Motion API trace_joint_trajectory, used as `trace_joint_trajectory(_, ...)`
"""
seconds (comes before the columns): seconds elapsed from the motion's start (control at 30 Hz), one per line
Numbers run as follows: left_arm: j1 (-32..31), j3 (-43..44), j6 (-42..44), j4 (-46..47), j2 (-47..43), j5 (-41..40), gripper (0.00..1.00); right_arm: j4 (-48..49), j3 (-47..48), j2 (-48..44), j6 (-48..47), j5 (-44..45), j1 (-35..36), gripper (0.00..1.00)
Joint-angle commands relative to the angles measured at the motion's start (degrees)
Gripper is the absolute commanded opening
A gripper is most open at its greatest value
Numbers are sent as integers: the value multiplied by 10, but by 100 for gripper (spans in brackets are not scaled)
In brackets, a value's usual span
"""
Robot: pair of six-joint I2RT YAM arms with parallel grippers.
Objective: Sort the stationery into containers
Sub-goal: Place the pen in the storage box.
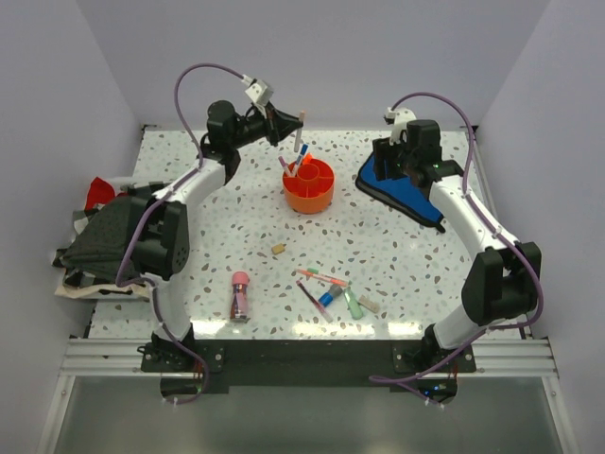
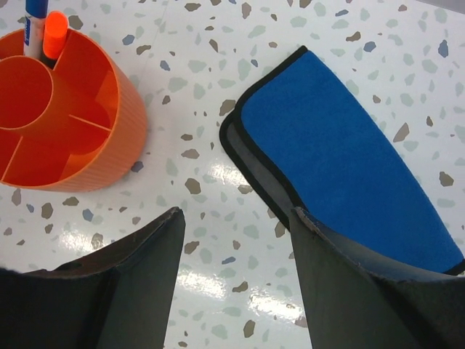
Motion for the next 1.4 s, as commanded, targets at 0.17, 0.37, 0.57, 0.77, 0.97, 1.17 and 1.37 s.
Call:
trace_joint_trajectory(0.17, 15, 14, -36, 117, 52, 12, 0, 14, 27, 13, -31, 23, 1, 64)
trace_joint_trajectory(0.37, 17, 9, -29, 123, 79, 5, 0, 12, 44, 29, -38, 25, 1, 64)
trace_joint_trajectory(0.57, 22, -7, -2, 119, 97, 8, 0, 15, 46, 41, -36, 23, 1, 64)
trace_joint_trajectory(0.77, 29, -21, 25, 106, 108, 10, 0, 14, 50, 51, -40, 23, 2, 64)
trace_joint_trajectory(0.97, 30, -32, 38, 98, 114, 10, 20, 15, 55, 65, -36, 16, 2, 64)
trace_joint_trajectory(1.17, 30, -50, 39, 95, 109, 21, 34, 16, 59, 72, -36, 16, 2, 64)
trace_joint_trajectory(1.37, 30, -75, 60, 78, 76, 19, 47, 16, 58, 73, -35, 9, 1, 64)
